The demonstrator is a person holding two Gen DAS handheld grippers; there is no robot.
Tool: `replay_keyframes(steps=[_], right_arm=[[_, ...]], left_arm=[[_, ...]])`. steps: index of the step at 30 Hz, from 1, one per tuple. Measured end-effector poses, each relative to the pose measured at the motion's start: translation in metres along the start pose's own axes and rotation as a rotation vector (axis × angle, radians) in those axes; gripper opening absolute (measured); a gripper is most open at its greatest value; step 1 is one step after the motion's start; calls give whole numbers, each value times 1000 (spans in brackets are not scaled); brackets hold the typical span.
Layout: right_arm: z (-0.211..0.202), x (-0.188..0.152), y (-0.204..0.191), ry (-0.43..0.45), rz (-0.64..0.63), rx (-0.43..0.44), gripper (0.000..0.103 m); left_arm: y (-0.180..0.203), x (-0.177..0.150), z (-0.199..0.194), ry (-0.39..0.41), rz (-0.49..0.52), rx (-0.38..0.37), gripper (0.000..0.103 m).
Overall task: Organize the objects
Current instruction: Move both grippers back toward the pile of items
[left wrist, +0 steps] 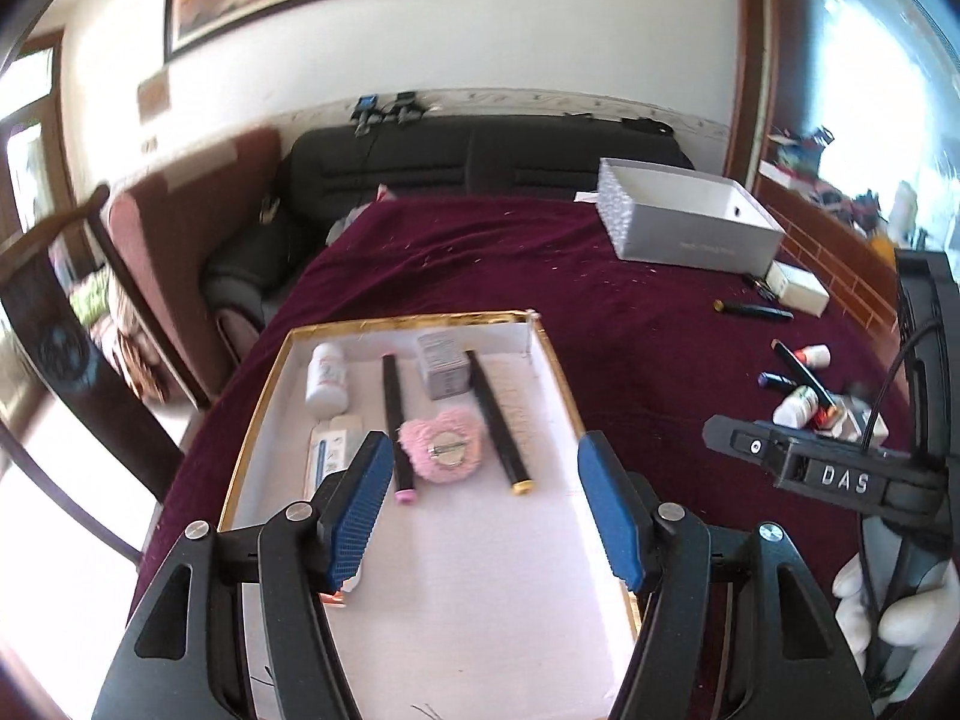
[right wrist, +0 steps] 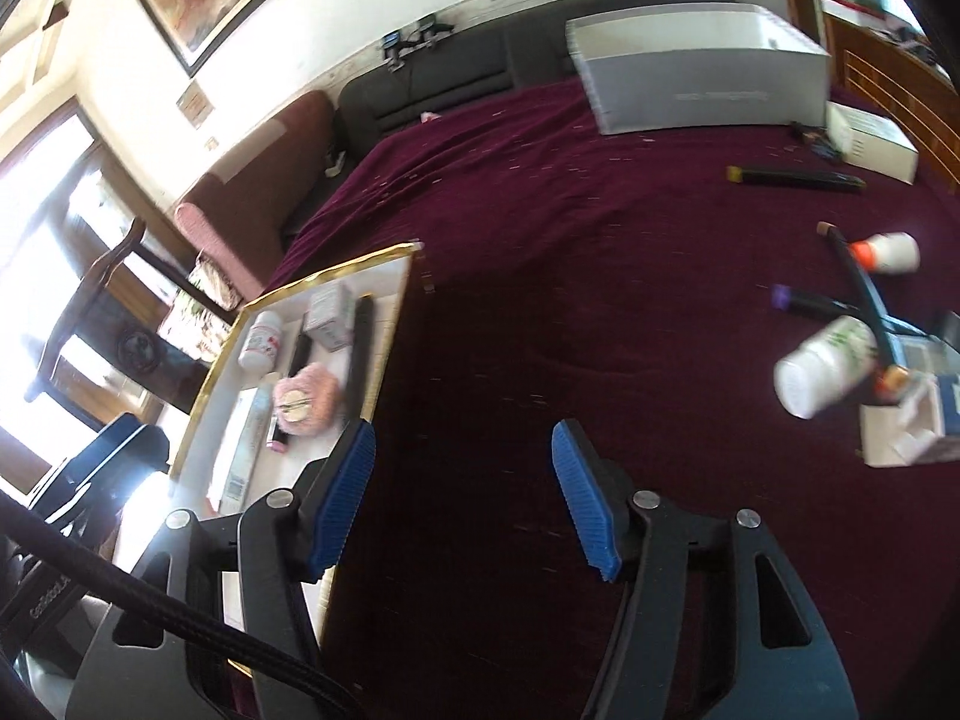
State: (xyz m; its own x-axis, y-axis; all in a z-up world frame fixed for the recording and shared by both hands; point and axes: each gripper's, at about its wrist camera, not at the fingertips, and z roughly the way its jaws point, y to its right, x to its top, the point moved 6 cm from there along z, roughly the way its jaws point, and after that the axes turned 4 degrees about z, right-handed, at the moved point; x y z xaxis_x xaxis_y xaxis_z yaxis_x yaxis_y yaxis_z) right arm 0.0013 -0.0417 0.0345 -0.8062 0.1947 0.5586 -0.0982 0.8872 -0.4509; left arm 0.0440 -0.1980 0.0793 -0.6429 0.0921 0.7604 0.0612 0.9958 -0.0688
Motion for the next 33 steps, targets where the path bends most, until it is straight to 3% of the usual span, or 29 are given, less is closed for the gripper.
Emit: replay_keyframes(steps=[19, 33], right_arm=[[-64, 15, 110, 113, 182, -41, 66], [-95, 37, 224, 181, 417, -74, 69]], left_arm=[[85, 1, -5, -36, 153, -30, 59], [155, -21, 29, -132, 195, -178, 58]])
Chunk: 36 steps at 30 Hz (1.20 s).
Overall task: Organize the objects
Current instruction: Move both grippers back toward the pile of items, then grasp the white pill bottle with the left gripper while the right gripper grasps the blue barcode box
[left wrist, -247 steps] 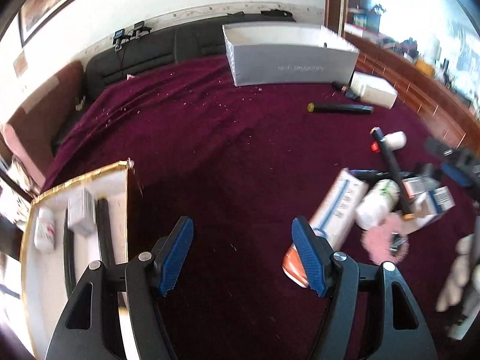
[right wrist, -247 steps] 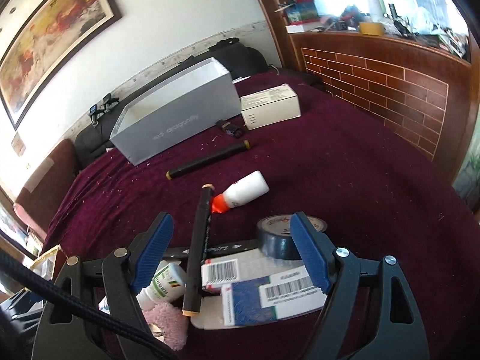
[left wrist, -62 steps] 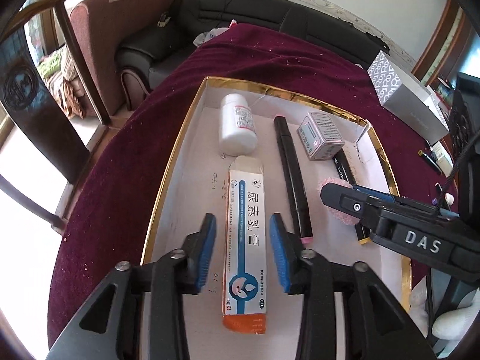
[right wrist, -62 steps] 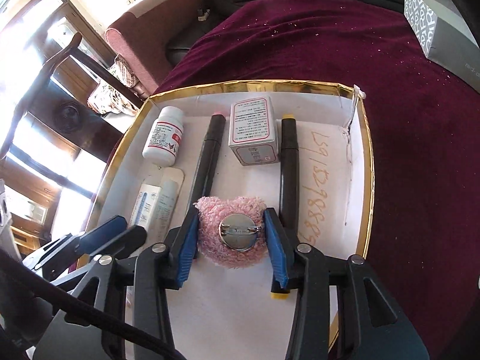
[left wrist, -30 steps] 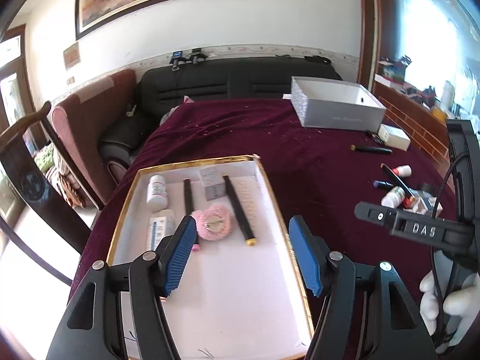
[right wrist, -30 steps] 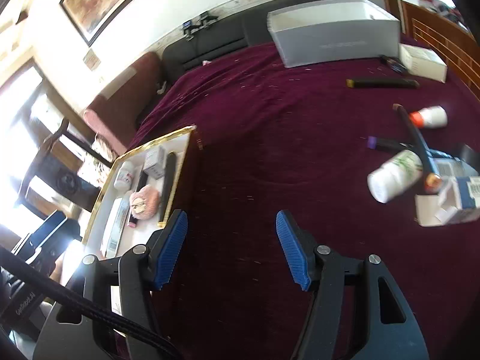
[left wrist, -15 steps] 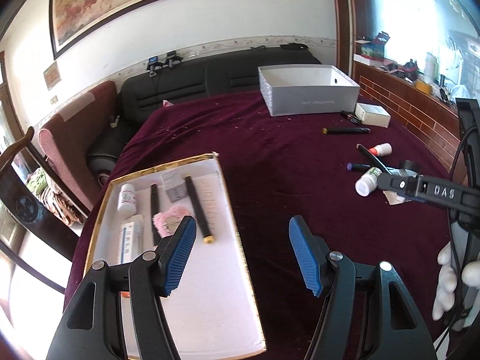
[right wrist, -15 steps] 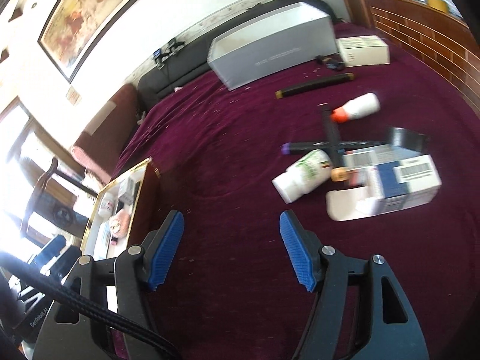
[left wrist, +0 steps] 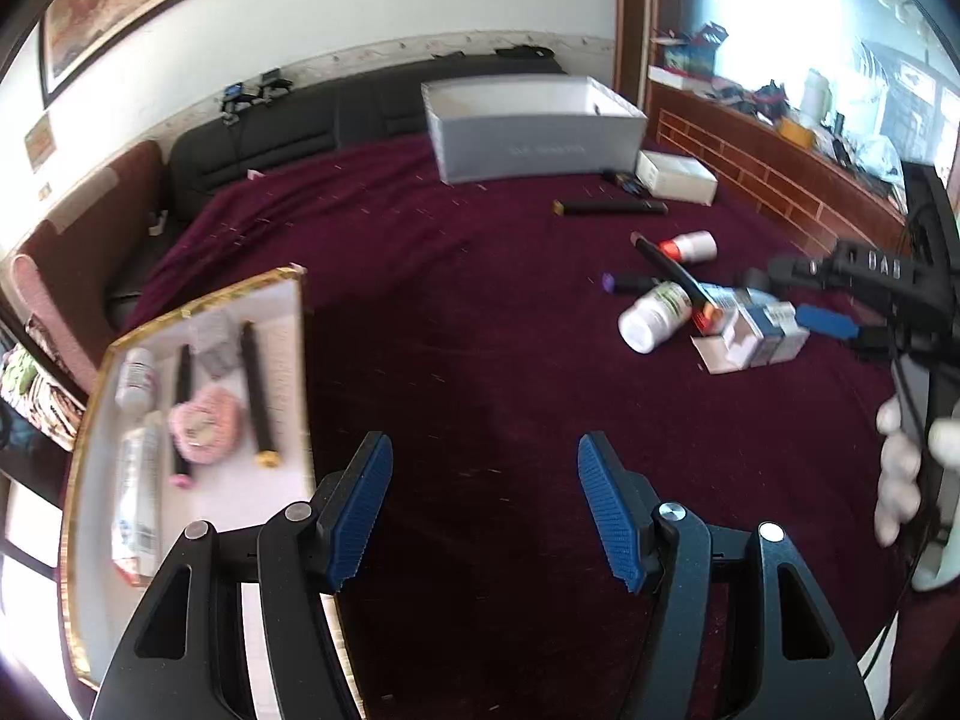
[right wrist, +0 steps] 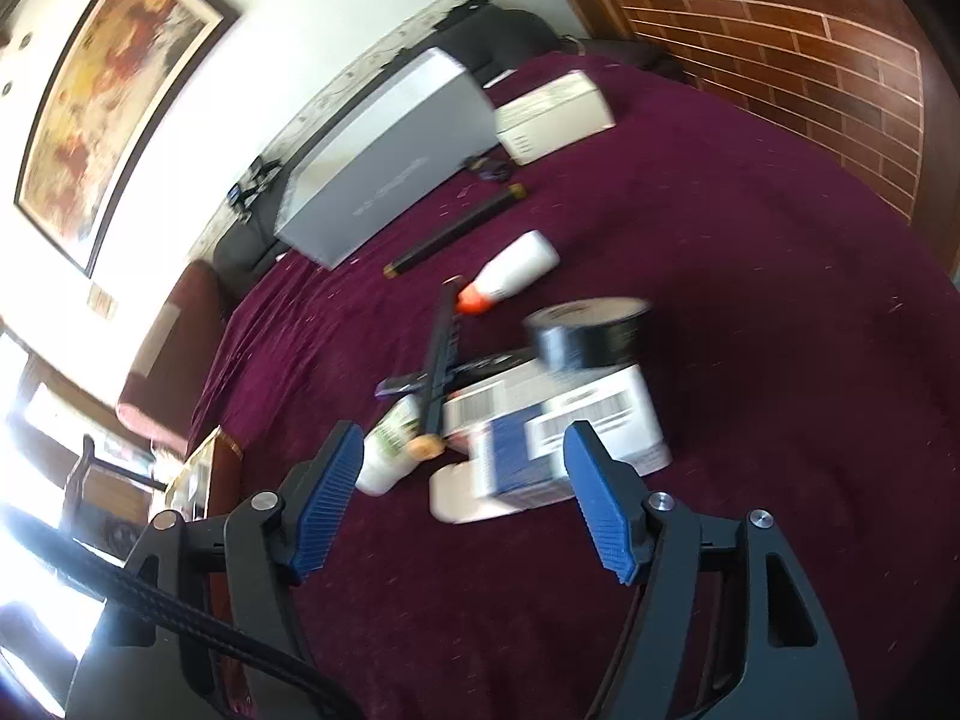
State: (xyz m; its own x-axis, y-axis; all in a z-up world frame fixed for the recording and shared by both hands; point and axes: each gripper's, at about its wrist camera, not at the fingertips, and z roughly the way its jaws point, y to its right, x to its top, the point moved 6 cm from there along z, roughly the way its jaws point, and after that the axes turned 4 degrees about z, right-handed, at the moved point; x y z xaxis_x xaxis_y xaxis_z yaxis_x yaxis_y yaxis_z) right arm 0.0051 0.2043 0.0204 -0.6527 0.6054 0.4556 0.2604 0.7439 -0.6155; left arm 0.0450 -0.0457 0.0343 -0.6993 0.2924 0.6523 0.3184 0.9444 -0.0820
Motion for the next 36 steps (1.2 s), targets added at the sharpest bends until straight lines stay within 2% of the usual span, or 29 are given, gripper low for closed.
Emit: replay_keyframes(steps=[5, 7, 8, 11, 13, 14, 15, 17, 18, 20, 22, 23, 24, 27, 31, 36], right_arm=[[5, 14, 4, -10, 10, 27, 69], [2, 25, 7, 25, 23, 16, 69], [1, 30, 8, 35, 22, 4, 70], [7, 44, 21, 48, -4, -108, 73], [18, 48, 34, 16, -12, -172, 73], [22, 46, 38, -10, -3, -168, 72], [27, 42, 39, -42, 16, -136, 72], [36, 27, 33, -143, 79, 33, 72], [39, 16, 25, -198, 93, 112, 76], [43, -3, 5, -318, 88, 266, 76], [42, -24, -17, -424, 43, 372, 76], [40, -28, -23, -430, 14, 375, 76], [37, -30, -28, -417, -26, 359, 76], [28, -30, -43, -322, -188, 209, 76], [25, -49, -65, -267, -417, 42, 76], [31, -84, -79, -273, -592, -51, 75]], left_arm=[[22, -11, 29, -49, 36, -34, 58], [25, -16, 37, -73, 31, -53, 58], [27, -19, 40, -83, 28, -67, 58], [31, -24, 45, -89, 38, -69, 58], [31, -28, 50, -106, 33, -80, 58], [30, -30, 53, -119, 22, -93, 58], [29, -33, 56, -134, 7, -106, 58], [27, -35, 57, -127, -4, -108, 59], [28, -35, 57, -129, -6, -110, 59], [29, -36, 56, -128, -4, -115, 61], [30, -36, 56, -124, -1, -122, 64], [30, -37, 56, -122, -1, -125, 65], [30, -37, 56, -121, -3, -128, 66], [28, -37, 56, -116, -15, -145, 68], [27, -35, 56, -109, -33, -173, 72], [26, -35, 56, -102, -49, -193, 73]])
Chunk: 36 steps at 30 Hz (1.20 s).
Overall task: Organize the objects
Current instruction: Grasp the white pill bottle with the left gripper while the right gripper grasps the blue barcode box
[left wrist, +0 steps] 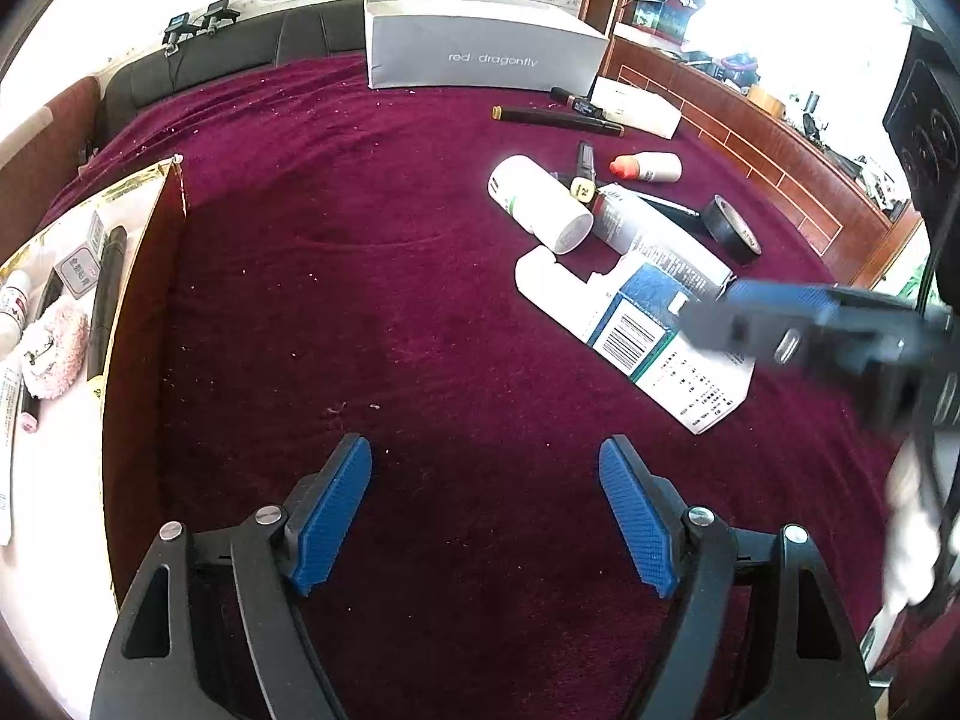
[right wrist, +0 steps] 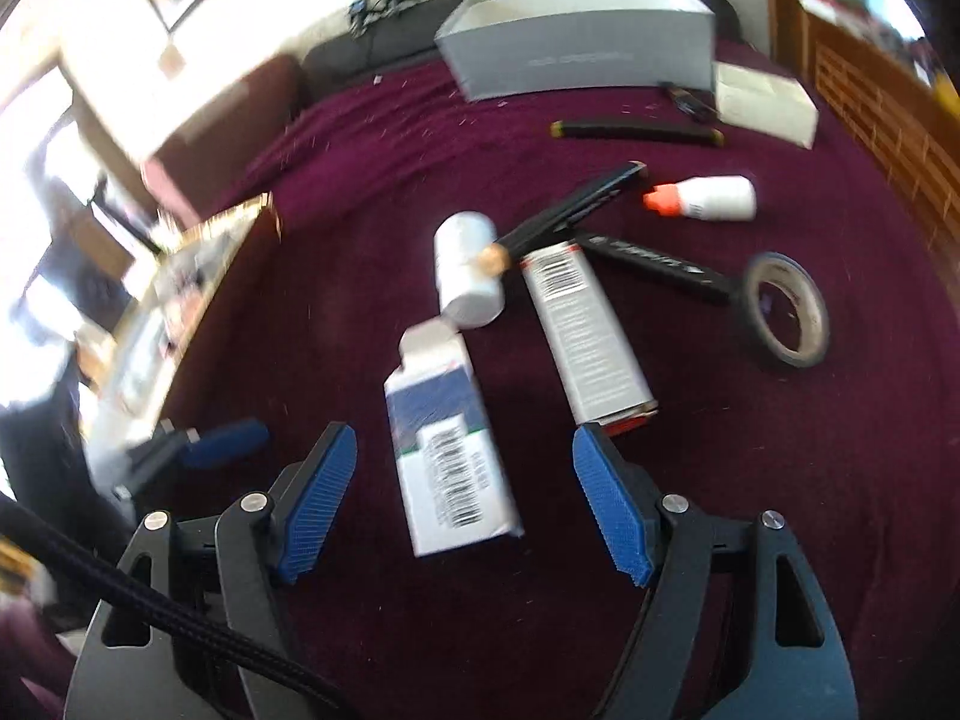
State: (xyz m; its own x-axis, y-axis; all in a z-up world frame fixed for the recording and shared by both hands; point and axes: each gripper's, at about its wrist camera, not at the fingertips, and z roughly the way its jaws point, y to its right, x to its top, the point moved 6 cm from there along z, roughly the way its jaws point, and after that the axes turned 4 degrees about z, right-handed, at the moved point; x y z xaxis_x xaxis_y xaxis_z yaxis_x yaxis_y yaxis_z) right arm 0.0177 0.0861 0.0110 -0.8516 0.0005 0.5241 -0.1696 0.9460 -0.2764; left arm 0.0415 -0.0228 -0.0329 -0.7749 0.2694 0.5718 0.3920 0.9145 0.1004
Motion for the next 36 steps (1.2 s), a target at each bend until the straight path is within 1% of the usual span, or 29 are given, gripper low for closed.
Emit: replay_keyframes(steps=[2, 5, 6, 7, 8, 9, 10, 12, 14, 16, 19, 20, 21, 22, 23, 24, 26, 29, 31, 33, 35, 36], right_arm=[[9, -4, -6, -20, -37, -40, 75], [20, -6, -11, -35, -58, -72, 64], [24, -4, -12, -41, -61, -79, 57], [28, -3, -13, -48, -67, -91, 48], [30, -3, -14, -56, -69, -100, 42], [30, -3, -13, -63, -70, -106, 31], [29, -4, -11, -60, -67, -117, 31], [26, -3, -7, -51, -55, -148, 31], [19, -4, 3, -34, -30, -175, 31], [12, -7, 17, -23, 5, -189, 31], [3, -14, 42, -6, 81, -179, 32], [1, -17, 48, -2, 100, -167, 32], [0, -21, 55, 2, 126, -144, 32], [-2, -22, 57, 14, 139, -122, 32], [-4, -24, 60, 22, 151, -101, 32], [-5, -25, 61, 28, 158, -86, 32], [-6, -25, 61, 35, 164, -71, 32], [-5, -23, 61, 43, 163, -58, 32], [-6, -23, 61, 44, 172, -39, 32], [-6, -22, 63, 42, 185, -15, 32], [-5, -22, 66, 41, 192, 1, 32], [-5, -22, 66, 40, 192, 4, 32]], left_arm=[[-1, 0, -1, 5, -10, -13, 73], [-2, 1, -1, 10, -21, -26, 73], [-3, 1, -1, 12, -22, -30, 74], [-3, 2, 0, 12, -23, -34, 76], [-2, 2, 0, 10, -18, -41, 78], [0, 2, 0, 6, -10, -47, 83], [3, 2, 2, -1, 3, -56, 91], [12, 0, 6, -35, 57, -71, 101], [19, -1, 10, -61, 111, -31, 101], [22, -1, 10, -71, 130, -26, 101], [15, 9, 7, -52, 50, -102, 101], [9, 17, 5, -32, 17, -113, 101], [5, 29, 3, 1, 0, -100, 101], [3, 42, -1, 44, 7, -84, 101], [5, 54, -4, 82, 28, -71, 101], [8, 68, -6, 129, 70, -54, 101], [14, 93, 0, 168, 146, -23, 101], [15, 118, 16, 172, 155, -31, 101], [20, 127, 26, 187, 192, 0, 101], [24, 129, 37, 185, 228, 25, 101], [26, 128, 48, 166, 240, 31, 101], [27, 126, 54, 155, 249, 46, 101]])
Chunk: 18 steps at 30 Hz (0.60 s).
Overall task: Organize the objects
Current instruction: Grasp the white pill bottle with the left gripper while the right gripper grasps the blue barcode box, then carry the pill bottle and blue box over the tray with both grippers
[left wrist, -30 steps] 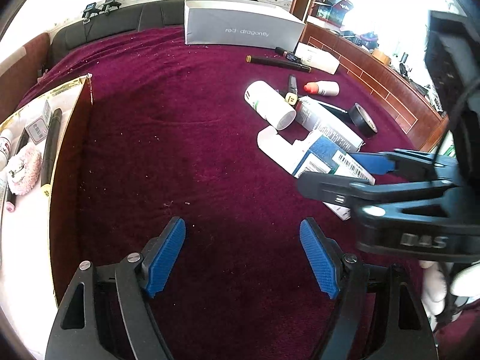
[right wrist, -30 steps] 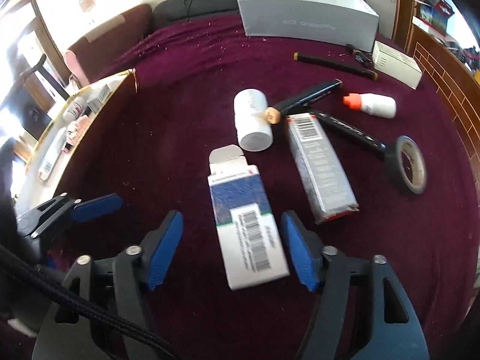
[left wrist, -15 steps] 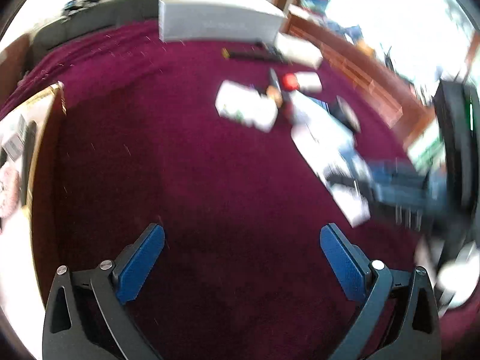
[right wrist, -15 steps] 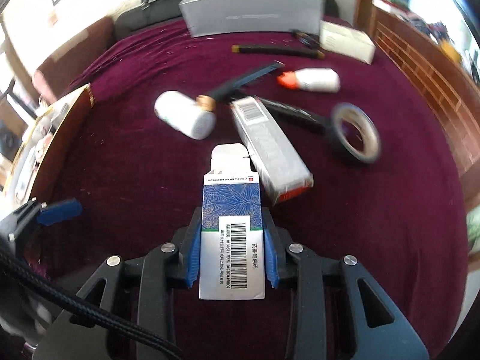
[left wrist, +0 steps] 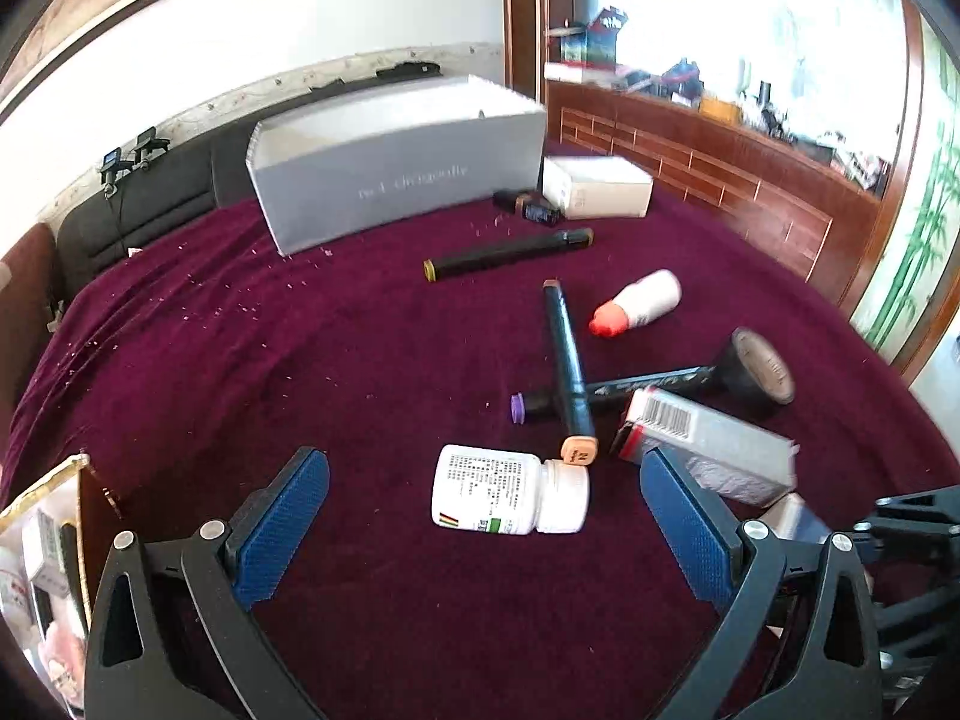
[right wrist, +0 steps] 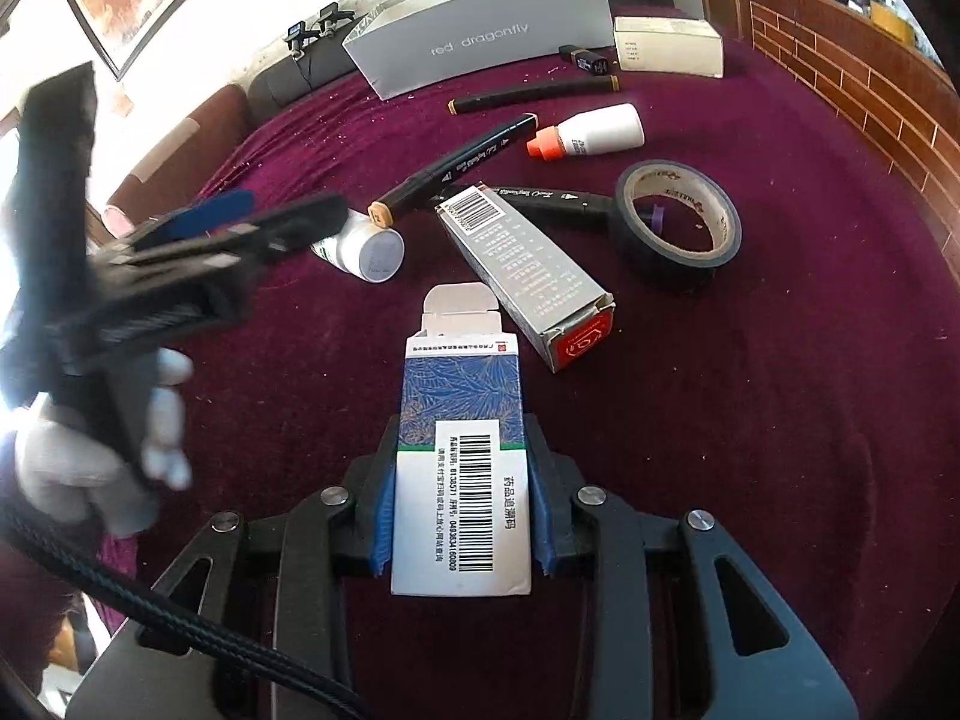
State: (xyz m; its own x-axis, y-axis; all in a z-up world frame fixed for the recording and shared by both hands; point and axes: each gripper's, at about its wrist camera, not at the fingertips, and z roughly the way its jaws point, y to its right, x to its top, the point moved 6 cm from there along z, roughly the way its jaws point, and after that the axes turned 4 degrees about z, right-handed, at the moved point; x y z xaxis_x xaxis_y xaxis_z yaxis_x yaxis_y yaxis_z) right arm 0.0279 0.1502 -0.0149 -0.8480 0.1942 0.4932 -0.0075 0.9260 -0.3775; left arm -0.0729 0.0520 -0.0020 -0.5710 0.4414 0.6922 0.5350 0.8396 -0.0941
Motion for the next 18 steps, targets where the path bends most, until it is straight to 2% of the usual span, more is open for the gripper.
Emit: replay_keyframes(steps=[6, 8, 9, 10, 12, 15, 18], right_arm=[[1, -1, -3, 7, -11, -20, 32], [2, -1, -4, 7, -13, -29, 32], [2, -1, -4, 7, -14, -33, 32], [2, -1, -5, 6, -16, -40, 32], [3, -2, -6, 6, -23, -54, 32], [3, -3, -8, 5, -40, -81, 32], [4, -4, -11, 4, -59, -111, 32]], left_arm=[[9, -4, 24, -52, 28, 27, 101], [9, -6, 30, -81, 41, 79, 100], [8, -7, 32, -95, 34, 87, 93], [6, -8, 34, -110, 19, 78, 75], [4, -13, 36, -145, -57, -16, 52], [-3, -18, 29, -162, -95, 17, 51], [-8, -26, 17, -167, -140, 11, 51]])
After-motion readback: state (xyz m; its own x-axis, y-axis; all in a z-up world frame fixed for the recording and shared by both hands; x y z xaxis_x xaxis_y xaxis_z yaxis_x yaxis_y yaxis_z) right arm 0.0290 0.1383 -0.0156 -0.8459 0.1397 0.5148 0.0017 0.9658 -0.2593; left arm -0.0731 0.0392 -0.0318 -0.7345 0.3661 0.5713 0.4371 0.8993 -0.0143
